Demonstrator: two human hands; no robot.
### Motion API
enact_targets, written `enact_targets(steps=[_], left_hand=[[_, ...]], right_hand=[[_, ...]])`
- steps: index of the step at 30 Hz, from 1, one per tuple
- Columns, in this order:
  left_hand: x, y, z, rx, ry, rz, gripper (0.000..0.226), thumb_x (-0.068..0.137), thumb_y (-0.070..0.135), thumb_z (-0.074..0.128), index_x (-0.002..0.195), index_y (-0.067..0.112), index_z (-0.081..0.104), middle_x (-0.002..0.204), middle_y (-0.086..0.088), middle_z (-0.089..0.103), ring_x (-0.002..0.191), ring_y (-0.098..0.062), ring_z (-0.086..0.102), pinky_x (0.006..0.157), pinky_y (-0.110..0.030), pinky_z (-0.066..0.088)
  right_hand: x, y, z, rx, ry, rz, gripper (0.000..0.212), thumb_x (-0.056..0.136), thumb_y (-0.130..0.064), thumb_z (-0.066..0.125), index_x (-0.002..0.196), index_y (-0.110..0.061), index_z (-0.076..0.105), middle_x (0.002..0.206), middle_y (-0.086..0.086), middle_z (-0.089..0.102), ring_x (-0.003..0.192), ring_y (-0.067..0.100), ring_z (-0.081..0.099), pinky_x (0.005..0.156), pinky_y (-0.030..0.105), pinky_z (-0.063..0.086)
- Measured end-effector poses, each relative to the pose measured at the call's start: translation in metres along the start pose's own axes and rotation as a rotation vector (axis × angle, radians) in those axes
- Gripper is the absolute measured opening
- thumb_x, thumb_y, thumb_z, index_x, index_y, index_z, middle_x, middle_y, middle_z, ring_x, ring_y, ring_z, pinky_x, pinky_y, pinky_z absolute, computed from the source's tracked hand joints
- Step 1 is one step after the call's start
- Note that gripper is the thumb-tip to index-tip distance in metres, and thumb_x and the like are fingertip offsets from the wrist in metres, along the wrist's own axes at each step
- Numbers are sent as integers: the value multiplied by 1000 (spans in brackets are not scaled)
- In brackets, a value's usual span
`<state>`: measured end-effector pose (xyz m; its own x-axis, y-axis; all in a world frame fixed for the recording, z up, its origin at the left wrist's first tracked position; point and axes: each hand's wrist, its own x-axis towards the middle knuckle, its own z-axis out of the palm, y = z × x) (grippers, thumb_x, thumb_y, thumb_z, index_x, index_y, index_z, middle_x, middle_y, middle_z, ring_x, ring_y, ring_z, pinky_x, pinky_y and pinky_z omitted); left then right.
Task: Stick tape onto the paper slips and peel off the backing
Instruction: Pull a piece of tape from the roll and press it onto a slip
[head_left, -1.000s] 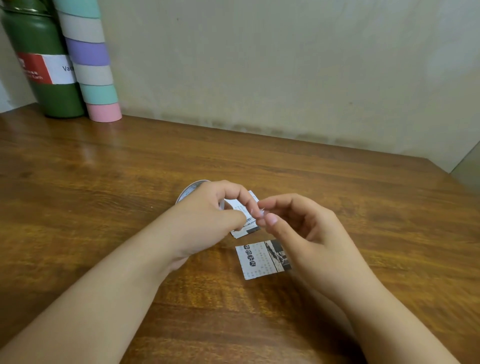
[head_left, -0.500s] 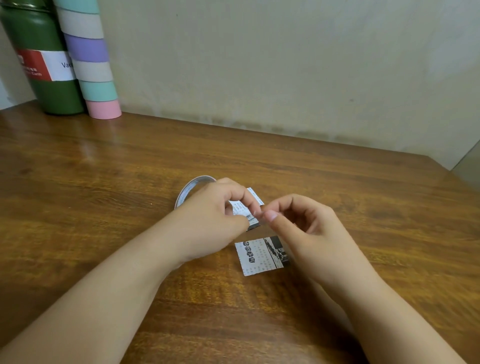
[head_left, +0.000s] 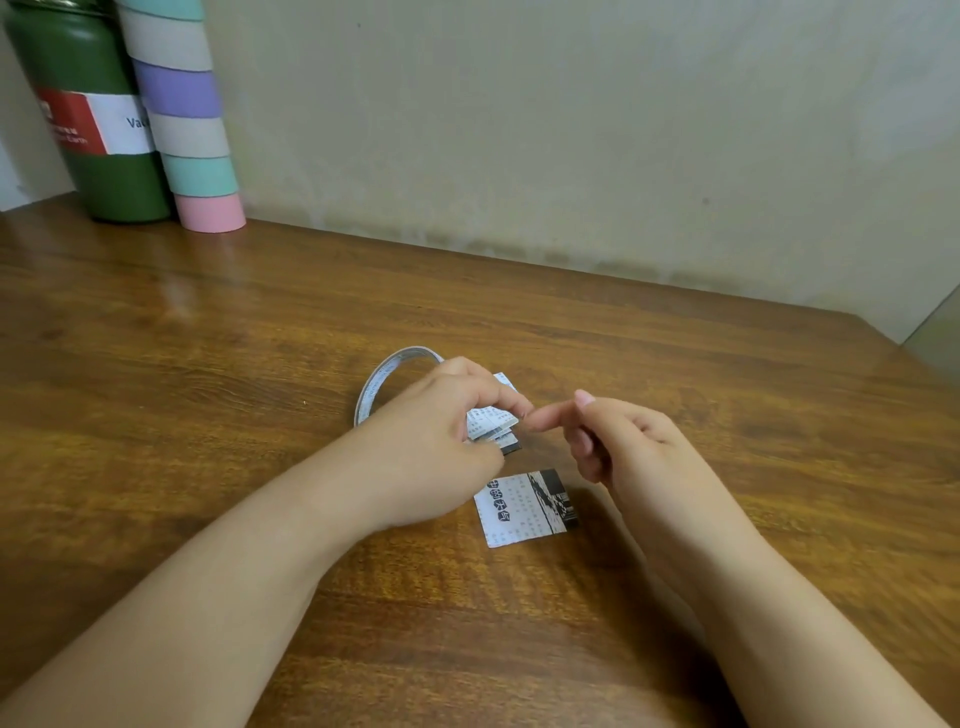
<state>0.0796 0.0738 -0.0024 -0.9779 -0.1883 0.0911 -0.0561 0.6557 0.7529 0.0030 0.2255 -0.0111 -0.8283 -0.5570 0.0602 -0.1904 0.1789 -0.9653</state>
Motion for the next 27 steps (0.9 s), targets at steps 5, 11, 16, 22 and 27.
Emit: enact_targets(steps=[5,11,16,22,27], left_hand=[[-2,0,2,98,-76,-14,79,87,12,51,143,51,11,103,30,37,66,10,43,60,-8,38],[3,-5,-3,254,54,-34,49,89,20,53,134,40,45,123,19,39,85,0,35,71,-13,30],[2,3,-9,396,101,0,26,92,32,53,116,34,61,117,16,47,105,-8,38,85,-21,30],[-21,-11,4,433,31,96,22,90,43,51,104,35,66,102,17,52,98,-5,39,84,-21,34],[-36,-32,15,387,59,216,52,81,62,33,109,35,67,102,23,51,97,-1,41,88,-25,41]], right_hand=[[5,1,-4,177,0,63,48,99,-29,38,74,-14,76,60,-6,40,60,9,34,63,27,28],[8,-5,-15,409,-217,396,42,97,-25,29,79,-5,62,51,2,33,42,11,25,40,21,23],[8,-7,-20,322,-334,570,37,91,-14,27,85,-1,61,46,1,30,34,7,20,33,16,14],[8,-10,-21,242,-399,614,40,92,-17,27,91,2,62,44,1,31,31,6,22,30,14,15],[9,-9,-20,220,-430,620,44,94,-19,25,91,2,63,42,1,31,31,6,22,30,12,16]])
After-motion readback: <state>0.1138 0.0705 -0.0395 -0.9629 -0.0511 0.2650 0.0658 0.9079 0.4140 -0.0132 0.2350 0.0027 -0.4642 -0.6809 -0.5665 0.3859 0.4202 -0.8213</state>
